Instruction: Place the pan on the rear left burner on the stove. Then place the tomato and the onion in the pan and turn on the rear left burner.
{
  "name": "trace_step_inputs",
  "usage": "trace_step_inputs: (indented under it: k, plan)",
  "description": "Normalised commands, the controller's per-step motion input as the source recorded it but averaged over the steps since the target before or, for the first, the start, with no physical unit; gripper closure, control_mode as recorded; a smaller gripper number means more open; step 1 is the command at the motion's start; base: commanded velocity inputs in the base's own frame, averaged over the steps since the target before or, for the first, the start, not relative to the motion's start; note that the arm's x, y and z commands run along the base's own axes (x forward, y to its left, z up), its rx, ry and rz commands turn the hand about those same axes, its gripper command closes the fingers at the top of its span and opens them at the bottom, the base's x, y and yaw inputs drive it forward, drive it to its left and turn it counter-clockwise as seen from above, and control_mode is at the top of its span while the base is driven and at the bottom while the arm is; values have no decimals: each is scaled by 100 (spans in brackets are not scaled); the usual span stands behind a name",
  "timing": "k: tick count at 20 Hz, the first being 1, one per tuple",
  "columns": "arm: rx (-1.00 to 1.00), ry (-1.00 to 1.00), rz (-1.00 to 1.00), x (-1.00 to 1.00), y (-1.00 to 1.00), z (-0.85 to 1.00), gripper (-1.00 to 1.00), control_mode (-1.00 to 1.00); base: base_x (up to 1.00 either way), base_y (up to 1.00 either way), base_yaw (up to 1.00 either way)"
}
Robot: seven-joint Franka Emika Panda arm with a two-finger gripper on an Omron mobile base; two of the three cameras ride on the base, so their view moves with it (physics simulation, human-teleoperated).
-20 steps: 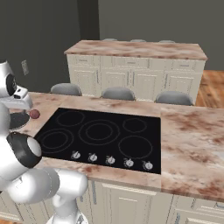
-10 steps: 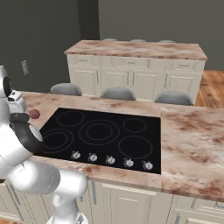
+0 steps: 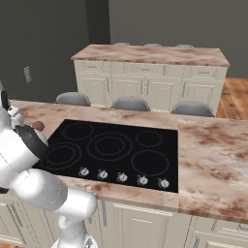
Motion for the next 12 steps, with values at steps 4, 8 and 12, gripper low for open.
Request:
trace_step_inputs:
  k: [4, 8, 12]
  plan:
    - [0, 0, 0, 0, 26, -33, -100, -100, 0, 0, 0]
    - [-4, 0, 0, 0, 23, -26, -100, -100, 0, 0, 0]
    - [-6, 0, 5, 0, 20, -20, -100, -100, 0, 0, 0]
